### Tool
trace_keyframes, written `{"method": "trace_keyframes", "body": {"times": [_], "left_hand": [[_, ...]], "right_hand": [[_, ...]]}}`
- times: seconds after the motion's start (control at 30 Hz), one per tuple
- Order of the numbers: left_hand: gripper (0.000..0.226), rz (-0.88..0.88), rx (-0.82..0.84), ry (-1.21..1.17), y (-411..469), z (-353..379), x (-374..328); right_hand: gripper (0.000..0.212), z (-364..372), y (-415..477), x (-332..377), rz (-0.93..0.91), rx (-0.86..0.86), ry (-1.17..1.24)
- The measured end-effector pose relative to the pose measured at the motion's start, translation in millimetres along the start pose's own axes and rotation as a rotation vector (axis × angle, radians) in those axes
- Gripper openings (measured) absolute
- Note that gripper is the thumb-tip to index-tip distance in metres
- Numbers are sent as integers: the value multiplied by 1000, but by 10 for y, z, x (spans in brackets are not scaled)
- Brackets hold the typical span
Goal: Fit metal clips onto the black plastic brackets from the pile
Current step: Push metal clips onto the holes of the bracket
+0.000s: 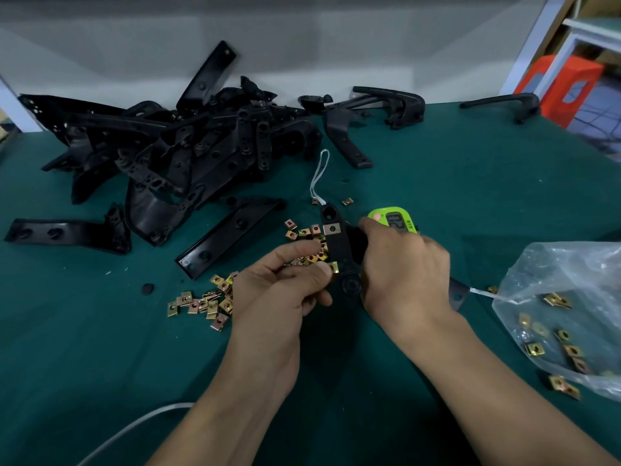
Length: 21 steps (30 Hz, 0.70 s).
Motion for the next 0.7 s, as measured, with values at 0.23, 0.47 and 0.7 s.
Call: {"method": "trace_keyframes", "body": {"times": [0.23, 0.47, 0.7], "left_hand": [[31, 51, 91, 126, -34, 15, -30], [36, -47, 265, 138, -22, -19, -109], [94, -205, 471, 34, 54, -54, -111]], "right_hand": [[27, -37, -27, 18, -26, -20, 1], [21, -69, -64, 69, -57, -39, 6], [32, -188, -119, 139, -192, 62, 106]]}}
Point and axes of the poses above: each hand's wrist, its own y-axis towards the middle knuckle, its own z-axis out of the palm, x = y × z, the point moved 2 cm from there along y, towards the middle knuckle, and after that the axes turned 6 degrees about z, right-handed, at the moved point
